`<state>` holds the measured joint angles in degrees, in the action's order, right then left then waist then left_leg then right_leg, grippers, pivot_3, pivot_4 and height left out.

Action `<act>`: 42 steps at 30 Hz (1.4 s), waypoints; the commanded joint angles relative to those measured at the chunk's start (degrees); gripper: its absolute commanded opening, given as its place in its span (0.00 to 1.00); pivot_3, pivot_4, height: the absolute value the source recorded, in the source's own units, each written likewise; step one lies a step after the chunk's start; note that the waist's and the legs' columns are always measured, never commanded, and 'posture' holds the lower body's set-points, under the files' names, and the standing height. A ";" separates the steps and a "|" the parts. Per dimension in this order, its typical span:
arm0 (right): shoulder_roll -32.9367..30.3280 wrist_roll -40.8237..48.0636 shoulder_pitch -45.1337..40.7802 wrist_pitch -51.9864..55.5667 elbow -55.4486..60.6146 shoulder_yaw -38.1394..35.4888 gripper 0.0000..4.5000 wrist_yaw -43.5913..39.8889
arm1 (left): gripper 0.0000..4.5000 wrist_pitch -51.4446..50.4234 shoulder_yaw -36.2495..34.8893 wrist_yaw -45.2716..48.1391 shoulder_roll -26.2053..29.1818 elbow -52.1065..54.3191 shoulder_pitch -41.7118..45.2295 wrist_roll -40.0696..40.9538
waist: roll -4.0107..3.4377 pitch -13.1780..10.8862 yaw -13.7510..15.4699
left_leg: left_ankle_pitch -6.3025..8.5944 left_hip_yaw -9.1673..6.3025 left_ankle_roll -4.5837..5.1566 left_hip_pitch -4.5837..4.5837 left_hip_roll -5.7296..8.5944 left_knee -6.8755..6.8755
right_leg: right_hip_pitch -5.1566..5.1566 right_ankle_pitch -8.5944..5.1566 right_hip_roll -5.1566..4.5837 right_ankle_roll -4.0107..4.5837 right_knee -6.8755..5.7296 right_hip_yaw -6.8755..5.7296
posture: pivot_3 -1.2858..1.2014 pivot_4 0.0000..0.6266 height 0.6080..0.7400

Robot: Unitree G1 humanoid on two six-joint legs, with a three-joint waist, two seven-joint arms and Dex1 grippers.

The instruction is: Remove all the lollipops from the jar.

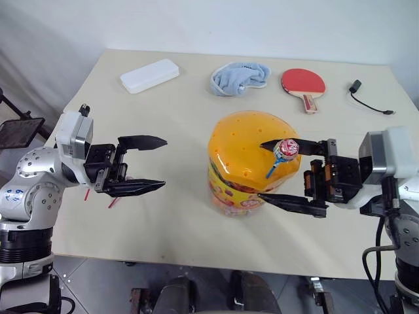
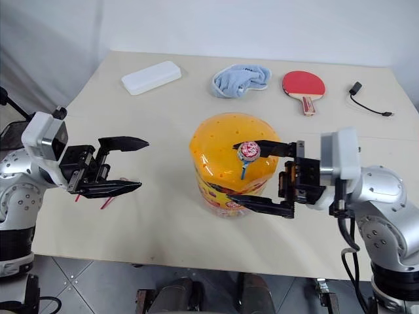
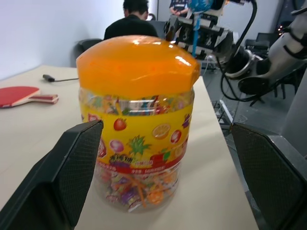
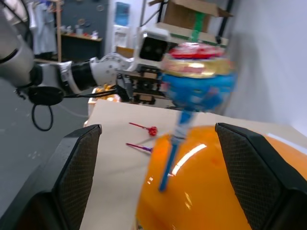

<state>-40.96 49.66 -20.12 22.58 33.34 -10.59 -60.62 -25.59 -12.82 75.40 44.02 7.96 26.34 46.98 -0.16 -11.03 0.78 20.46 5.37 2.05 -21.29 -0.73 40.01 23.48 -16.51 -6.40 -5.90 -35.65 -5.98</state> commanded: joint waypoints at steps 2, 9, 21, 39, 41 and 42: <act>-0.26 -1.12 -0.82 -1.88 -1.94 -0.26 0.60 -1.19 | 1.00 -0.45 -1.14 -1.52 -0.63 3.58 -0.14 1.68 | 0.01 0.01 -0.01 | 0.00 0.00 0.01 0.00 0.00 0.01 | 0.00 0.00 0.00 0.00 -0.01 0.00 | 0.52 0.24 1.00; -1.55 -2.19 -2.49 -4.29 -7.31 -1.30 0.07 -4.30 | 1.00 -1.25 -0.75 -2.80 -1.86 4.98 0.73 2.82 | 0.02 0.01 -0.10 | 0.00 0.00 0.02 0.03 -0.01 0.01 | -0.02 0.00 -0.01 0.00 -0.02 0.00 | 0.52 0.24 1.00; -15.17 22.97 -7.99 15.40 -13.52 -19.82 0.00 10.93 | 1.00 -0.97 0.27 -2.05 -2.72 4.93 1.99 2.69 | 0.02 0.00 0.39 | 0.01 -0.06 0.06 -0.01 -0.04 0.04 | -0.05 0.00 -0.17 0.00 0.04 0.01 | 0.52 0.24 1.00; -30.56 -34.82 5.50 0.64 -58.63 2.35 0.00 5.70 | 1.00 1.98 5.36 -1.53 -1.74 3.95 0.02 -4.89 | -0.26 0.00 -0.90 | 0.04 0.47 0.19 0.09 -0.02 0.02 | 0.06 0.06 -0.04 -0.12 0.02 -0.01 | 0.52 0.24 1.00; -29.87 -35.54 4.83 0.25 -59.91 3.07 0.00 4.47 | 1.00 2.25 5.31 -1.36 -1.69 3.36 0.28 -5.44 | -0.27 -0.01 -0.89 | 0.04 0.48 0.19 0.09 -0.02 0.03 | 0.07 0.06 0.00 -0.12 0.02 -0.01 | 0.52 0.24 1.00; -29.70 -35.62 4.61 1.18 -60.24 3.13 0.05 4.03 | 1.00 2.29 5.19 -1.19 -1.56 3.11 0.45 -5.57 | -0.27 -0.01 -0.88 | 0.03 0.48 0.18 0.09 -0.03 0.03 | 0.07 0.06 0.02 -0.12 0.02 -0.01 | 0.52 0.24 1.00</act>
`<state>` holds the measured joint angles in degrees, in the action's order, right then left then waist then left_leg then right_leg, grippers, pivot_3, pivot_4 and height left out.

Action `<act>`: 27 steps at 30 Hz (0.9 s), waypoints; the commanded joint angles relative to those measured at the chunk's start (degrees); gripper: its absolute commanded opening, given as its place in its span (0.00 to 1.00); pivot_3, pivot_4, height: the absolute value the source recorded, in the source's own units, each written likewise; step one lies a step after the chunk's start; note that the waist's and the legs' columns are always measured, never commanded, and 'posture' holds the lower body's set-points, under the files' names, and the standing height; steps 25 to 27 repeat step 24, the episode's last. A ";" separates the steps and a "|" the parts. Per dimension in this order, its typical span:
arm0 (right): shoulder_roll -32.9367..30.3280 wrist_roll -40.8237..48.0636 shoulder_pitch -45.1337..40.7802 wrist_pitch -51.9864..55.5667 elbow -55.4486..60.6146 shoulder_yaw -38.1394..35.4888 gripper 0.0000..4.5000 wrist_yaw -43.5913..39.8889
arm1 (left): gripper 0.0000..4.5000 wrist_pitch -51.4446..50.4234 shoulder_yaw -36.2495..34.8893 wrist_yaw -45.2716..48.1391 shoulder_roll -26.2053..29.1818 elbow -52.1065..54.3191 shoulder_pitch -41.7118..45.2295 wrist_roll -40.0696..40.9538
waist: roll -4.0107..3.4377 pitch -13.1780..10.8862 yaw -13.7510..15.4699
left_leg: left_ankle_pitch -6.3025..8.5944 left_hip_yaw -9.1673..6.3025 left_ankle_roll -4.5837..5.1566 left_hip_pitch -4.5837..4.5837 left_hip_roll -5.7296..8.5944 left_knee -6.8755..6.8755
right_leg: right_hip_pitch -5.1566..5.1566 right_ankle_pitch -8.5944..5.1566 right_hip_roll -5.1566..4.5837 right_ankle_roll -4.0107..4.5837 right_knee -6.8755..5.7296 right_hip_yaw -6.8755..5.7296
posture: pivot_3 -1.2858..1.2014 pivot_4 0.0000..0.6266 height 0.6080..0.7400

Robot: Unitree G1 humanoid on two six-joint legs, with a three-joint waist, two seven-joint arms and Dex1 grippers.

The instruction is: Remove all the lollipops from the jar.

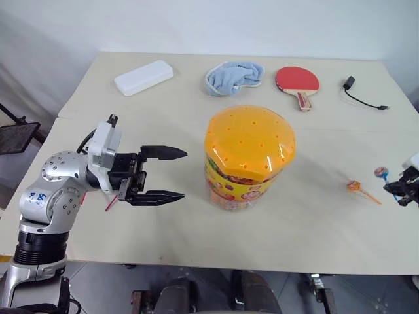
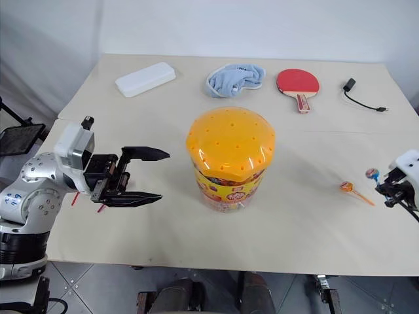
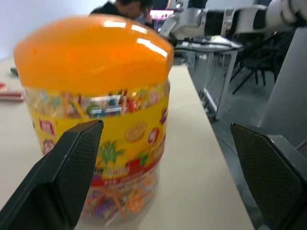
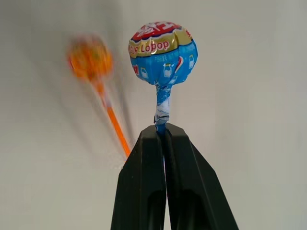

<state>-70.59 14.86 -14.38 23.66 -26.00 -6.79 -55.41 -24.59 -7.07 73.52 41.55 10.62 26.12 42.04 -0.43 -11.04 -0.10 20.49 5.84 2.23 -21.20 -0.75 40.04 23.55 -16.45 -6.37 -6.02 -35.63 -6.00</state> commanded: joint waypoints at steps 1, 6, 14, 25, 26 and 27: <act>-0.04 -0.76 -1.19 1.11 -0.90 -0.50 0.11 -2.19 | 1.00 1.39 -0.63 0.83 0.98 0.06 0.96 -0.80 | 0.00 0.00 0.03 | 0.00 0.00 0.00 0.00 0.00 0.00 | 0.00 0.00 0.00 0.00 0.00 0.01 | 0.52 0.24 1.00; 0.04 -0.62 -0.18 0.97 -1.08 -2.35 0.43 -3.56 | 1.00 2.00 -1.70 -0.92 1.30 -0.28 0.98 -2.27 | 0.00 0.00 0.29 | 0.00 -0.07 0.00 -0.03 0.04 0.03 | -0.03 0.00 -0.07 0.00 0.01 0.02 | 0.52 0.24 1.00; 2.91 9.51 3.37 -15.59 5.63 -20.74 1.00 -13.86 | 1.00 6.78 -4.89 -1.73 3.42 -8.27 -3.39 -7.37 | -0.06 0.03 -0.01 | 0.00 -0.02 0.00 -0.01 0.03 -0.02 | -0.02 0.00 0.02 -0.01 0.01 -0.03 | 0.52 0.24 1.00; 18.71 24.22 11.60 -18.00 30.72 -21.18 1.00 -24.00 | 1.00 12.59 -9.81 -8.88 2.06 -8.91 -11.17 -10.97 | 0.11 0.02 0.84 | 0.08 -0.23 -0.02 0.01 -0.04 0.02 | -0.13 0.01 -0.21 -0.01 0.07 0.06 | 0.52 0.24 1.00; 18.71 24.22 11.60 -18.00 30.72 -21.18 1.00 -24.00 | 1.00 12.59 -9.81 -8.88 2.06 -8.91 -11.17 -10.97 | 0.11 0.02 0.84 | 0.08 -0.23 -0.02 0.01 -0.04 0.02 | -0.13 0.01 -0.21 -0.01 0.07 0.06 | 0.52 0.24 1.00; 18.71 24.22 11.60 -18.00 30.72 -21.18 1.00 -24.00 | 1.00 12.59 -9.81 -8.88 2.06 -8.91 -11.17 -10.97 | 0.11 0.02 0.84 | 0.08 -0.23 -0.02 0.01 -0.04 0.02 | -0.13 0.01 -0.21 -0.01 0.07 0.06 | 0.52 0.24 1.00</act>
